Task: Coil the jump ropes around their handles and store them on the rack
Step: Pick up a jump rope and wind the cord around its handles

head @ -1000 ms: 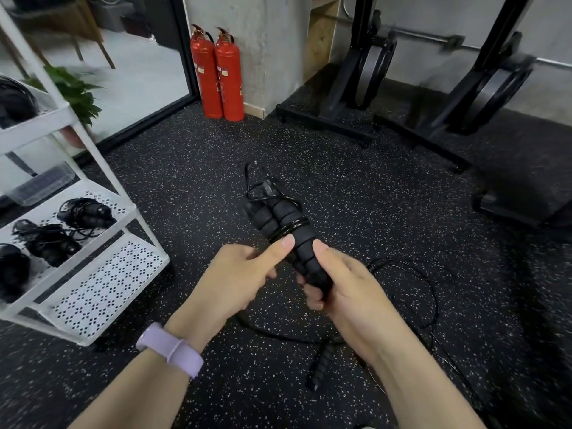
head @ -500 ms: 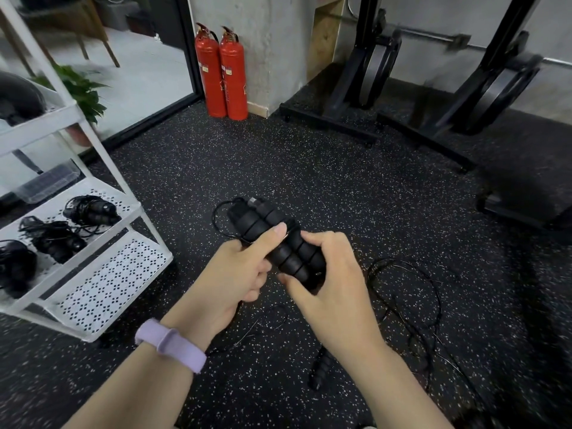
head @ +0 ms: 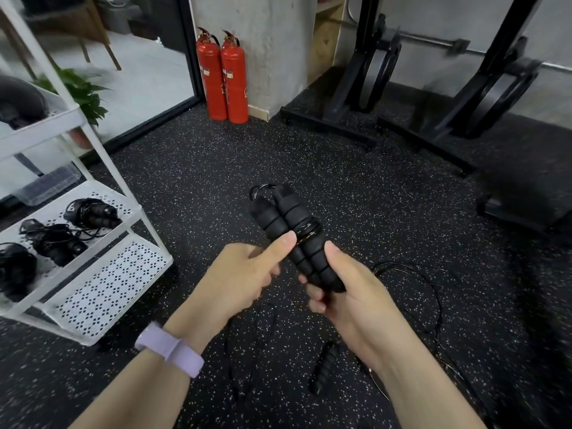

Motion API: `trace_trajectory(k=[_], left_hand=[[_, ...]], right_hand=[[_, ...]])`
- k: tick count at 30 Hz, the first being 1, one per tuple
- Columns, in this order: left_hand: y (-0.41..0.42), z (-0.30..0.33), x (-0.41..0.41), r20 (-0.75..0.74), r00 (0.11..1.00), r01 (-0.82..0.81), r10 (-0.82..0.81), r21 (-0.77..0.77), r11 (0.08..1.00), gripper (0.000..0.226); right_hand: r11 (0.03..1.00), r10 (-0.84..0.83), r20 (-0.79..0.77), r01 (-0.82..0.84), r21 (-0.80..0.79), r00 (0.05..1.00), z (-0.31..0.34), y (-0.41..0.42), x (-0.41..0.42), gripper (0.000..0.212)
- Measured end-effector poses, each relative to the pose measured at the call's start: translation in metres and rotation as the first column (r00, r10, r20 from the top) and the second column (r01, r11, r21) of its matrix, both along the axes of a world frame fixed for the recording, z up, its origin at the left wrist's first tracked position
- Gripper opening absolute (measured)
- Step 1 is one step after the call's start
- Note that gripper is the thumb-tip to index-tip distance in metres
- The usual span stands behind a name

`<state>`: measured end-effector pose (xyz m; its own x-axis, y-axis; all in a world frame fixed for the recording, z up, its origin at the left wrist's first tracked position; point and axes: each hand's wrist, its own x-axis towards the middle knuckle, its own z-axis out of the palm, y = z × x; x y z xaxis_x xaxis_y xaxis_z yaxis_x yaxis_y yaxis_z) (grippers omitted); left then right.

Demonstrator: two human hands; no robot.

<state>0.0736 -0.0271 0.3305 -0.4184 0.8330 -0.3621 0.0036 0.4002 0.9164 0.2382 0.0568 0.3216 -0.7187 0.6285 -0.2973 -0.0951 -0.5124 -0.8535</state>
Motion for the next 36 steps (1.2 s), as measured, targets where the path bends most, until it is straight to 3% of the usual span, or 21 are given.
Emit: trace_trajectory(k=[3, 6, 9, 12, 14, 16, 17, 18, 19, 20, 22, 25, 27, 30, 33, 36], left_hand=[[0.000, -0.007, 0.002, -0.188, 0.982, -0.048, 0.032, -0.083, 0.995, 0.076], [0.003, -0.007, 0.002, -0.146, 0.989, -0.021, 0.014, -0.044, 0.999, 0.070], [0.005, -0.006, 0.007, -0.022, 0.999, -0.031, 0.031, -0.026, 0.999, 0.073], [0.006, -0.008, 0.008, -0.033, 0.991, -0.128, 0.127, -0.030, 0.991, 0.064], [0.006, -0.010, 0.005, 0.000, 0.976, -0.219, 0.219, -0.013, 0.976, 0.061], [0.005, -0.011, 0.001, 0.051, 0.970, -0.239, 0.238, 0.013, 0.971, 0.057], [0.004, -0.010, 0.000, 0.057, 0.975, -0.215, 0.213, 0.037, 0.976, 0.058], [0.002, -0.009, -0.001, 0.057, 0.982, -0.184, 0.180, 0.068, 0.981, 0.058], [0.001, -0.009, -0.002, 0.065, 0.987, -0.155, 0.150, 0.098, 0.983, 0.058], [0.001, -0.009, -0.002, 0.080, 0.989, -0.131, 0.122, 0.124, 0.984, 0.056], [0.001, -0.008, -0.001, 0.098, 0.993, -0.076, 0.060, 0.168, 0.983, 0.055], [0.003, -0.009, 0.001, 0.092, 0.996, -0.011, -0.008, 0.208, 0.978, 0.057], [0.003, -0.009, 0.002, 0.097, 0.995, -0.024, 0.004, 0.212, 0.977, 0.057], [0.004, -0.009, 0.002, 0.019, 0.997, -0.077, 0.075, 0.137, 0.988, 0.066], [0.004, -0.013, 0.001, -0.074, 0.989, -0.124, 0.126, 0.031, 0.992, 0.075], [0.006, -0.016, 0.004, 0.044, 0.989, -0.143, 0.143, -0.003, 0.990, 0.052]], right_hand=[[0.939, -0.165, 0.185, 0.096, 0.330, 0.969, 0.002, 0.002, 0.003, 0.028], [0.785, -0.281, 0.287, 0.046, 0.618, 0.916, -0.002, 0.003, 0.006, 0.025], [0.608, -0.323, 0.339, -0.081, 0.790, 0.884, -0.009, -0.003, 0.001, 0.040], [0.350, -0.383, 0.347, -0.214, 0.912, 0.856, -0.017, -0.010, -0.006, 0.051], [0.274, -0.390, 0.322, -0.225, 0.935, 0.863, -0.019, -0.012, -0.009, 0.054], [0.360, -0.348, 0.287, -0.155, 0.920, 0.892, -0.017, -0.012, -0.008, 0.055], [0.488, -0.313, 0.266, -0.086, 0.869, 0.911, -0.014, -0.011, -0.007, 0.054], [0.664, -0.268, 0.244, -0.004, 0.748, 0.932, -0.010, -0.010, -0.006, 0.054], [0.840, -0.212, 0.210, 0.067, 0.539, 0.954, -0.005, -0.009, -0.006, 0.056], [0.953, -0.135, 0.181, 0.078, 0.293, 0.974, -0.001, -0.007, -0.007, 0.061], [0.996, 0.069, 0.148, -0.060, -0.066, 0.987, 0.006, -0.003, -0.004, 0.072], [0.945, 0.241, 0.062, -0.219, -0.243, 0.969, 0.009, 0.000, 0.003, 0.062], [0.951, 0.189, 0.004, -0.182, -0.251, 0.982, 0.007, 0.002, 0.004, 0.061], [0.990, 0.080, 0.001, -0.079, -0.120, 0.997, 0.003, 0.001, 0.002, 0.055], [0.980, -0.064, 0.157, 0.032, 0.198, 0.986, 0.002, 0.002, 0.003, 0.036], [0.819, -0.280, 0.343, 0.037, 0.572, 0.897, -0.001, 0.005, 0.008, 0.025]])
